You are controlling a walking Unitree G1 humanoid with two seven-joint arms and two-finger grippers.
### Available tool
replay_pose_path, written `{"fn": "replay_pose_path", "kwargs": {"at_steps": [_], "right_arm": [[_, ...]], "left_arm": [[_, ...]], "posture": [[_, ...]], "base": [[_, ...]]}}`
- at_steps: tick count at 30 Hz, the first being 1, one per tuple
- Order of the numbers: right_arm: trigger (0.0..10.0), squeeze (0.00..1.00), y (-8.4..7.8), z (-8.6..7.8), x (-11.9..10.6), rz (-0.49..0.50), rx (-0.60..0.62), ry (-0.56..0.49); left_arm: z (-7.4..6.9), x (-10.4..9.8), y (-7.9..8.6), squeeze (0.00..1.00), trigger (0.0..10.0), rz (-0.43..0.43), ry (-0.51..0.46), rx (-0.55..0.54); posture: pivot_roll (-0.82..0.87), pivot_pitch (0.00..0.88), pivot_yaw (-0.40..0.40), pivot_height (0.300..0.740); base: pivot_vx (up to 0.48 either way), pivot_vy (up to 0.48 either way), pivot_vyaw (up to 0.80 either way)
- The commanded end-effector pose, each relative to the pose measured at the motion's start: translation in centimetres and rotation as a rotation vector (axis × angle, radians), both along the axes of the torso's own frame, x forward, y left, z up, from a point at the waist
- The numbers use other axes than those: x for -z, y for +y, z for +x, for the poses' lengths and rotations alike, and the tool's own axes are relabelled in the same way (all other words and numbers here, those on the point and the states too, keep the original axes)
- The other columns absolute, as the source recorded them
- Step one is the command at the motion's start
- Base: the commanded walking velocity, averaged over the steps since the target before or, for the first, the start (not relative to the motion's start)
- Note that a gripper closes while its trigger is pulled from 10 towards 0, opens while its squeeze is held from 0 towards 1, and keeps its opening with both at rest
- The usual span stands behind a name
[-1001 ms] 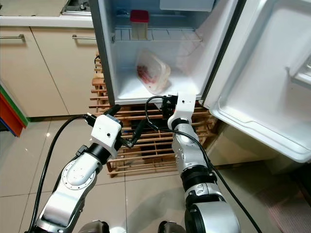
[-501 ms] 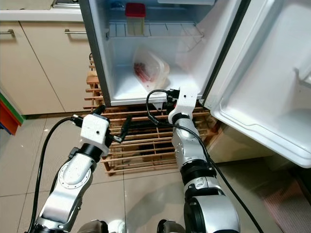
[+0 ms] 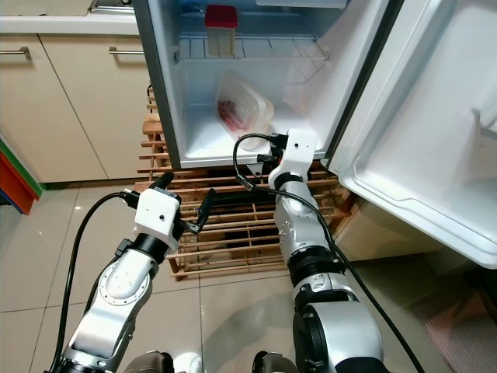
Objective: Restocking fridge
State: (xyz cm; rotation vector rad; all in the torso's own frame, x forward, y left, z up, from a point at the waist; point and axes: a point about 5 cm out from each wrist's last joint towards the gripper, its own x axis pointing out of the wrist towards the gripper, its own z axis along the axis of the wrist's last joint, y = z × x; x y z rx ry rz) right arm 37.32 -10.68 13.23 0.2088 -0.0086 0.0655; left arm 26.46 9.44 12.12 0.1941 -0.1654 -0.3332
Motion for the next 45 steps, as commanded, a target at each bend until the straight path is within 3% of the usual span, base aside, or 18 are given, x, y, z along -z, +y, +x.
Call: {"fn": "replay_pose_path", "kwargs": {"at_steps": [1,7,21,29,30,32,39,41,45], "right_arm": [[0.0,0.0,-0.3,0.2,-0.3,0.0,0.008,-0.015],[0.0,0.0,0.3,0.2,-0.2,0.003,-0.009,-0.008],[0.0,0.0,0.4,0.4,-0.2,0.001,-0.03,-0.003],[0.0,0.0,1.4,0.3,-0.7,-0.015,-0.084,-0.028],[9.5,0.0,1.7,0.2,-1.4,-0.032,-0.109,-0.06],[10.0,0.0,1.9,-0.1,-2.1,-0.044,-0.122,-0.089],[10.0,0.0,2.0,-1.8,-2.0,-0.09,-0.129,-0.086],[10.0,0.0,1.3,-1.9,-0.9,-0.111,-0.096,-0.046],[10.0,0.0,0.6,-2.0,-1.1,-0.132,-0.076,-0.027]], "left_arm": [[-0.1,-0.5,-0.4,0.0,10.0,0.004,-0.012,0.025],[-0.4,-1.4,-1.3,0.0,10.0,-0.007,-0.055,0.095],[-0.5,-1.3,-1.8,0.0,10.0,-0.019,-0.052,0.142],[-0.6,-1.5,-2.1,0.0,10.0,-0.056,-0.038,0.153],[-0.7,-1.6,-2.1,0.0,10.0,-0.065,-0.043,0.143],[-0.7,-1.7,-2.1,0.0,10.0,-0.068,-0.048,0.137],[-0.6,-1.9,-2.1,0.0,10.0,-0.068,-0.056,0.134],[-0.6,-1.8,-2.2,0.0,10.0,-0.069,-0.052,0.138],[-0.6,-1.9,-2.2,0.0,10.0,-0.071,-0.051,0.139]], "posture": [[0.12,0.104,-0.036,0.74],[0.12,0.094,-0.034,0.74],[0.12,0.085,-0.037,0.74],[0.13,0.092,-0.038,0.74],[0.13,0.094,-0.044,0.74],[0.14,0.099,-0.049,0.74],[0.12,0.104,-0.047,0.74],[0.11,0.104,-0.044,0.74],[0.12,0.103,-0.044,0.74]], "base": [[0.0,0.0,0.0],[0.342,0.0,0.0],[0.451,0.0,0.0],[0.452,0.0,0.0],[0.424,0.0,0.0],[0.212,0.0,0.0],[0.0,0.0,0.0],[0.0,0.0,0.0],[0.0,0.0,0.0]]}}
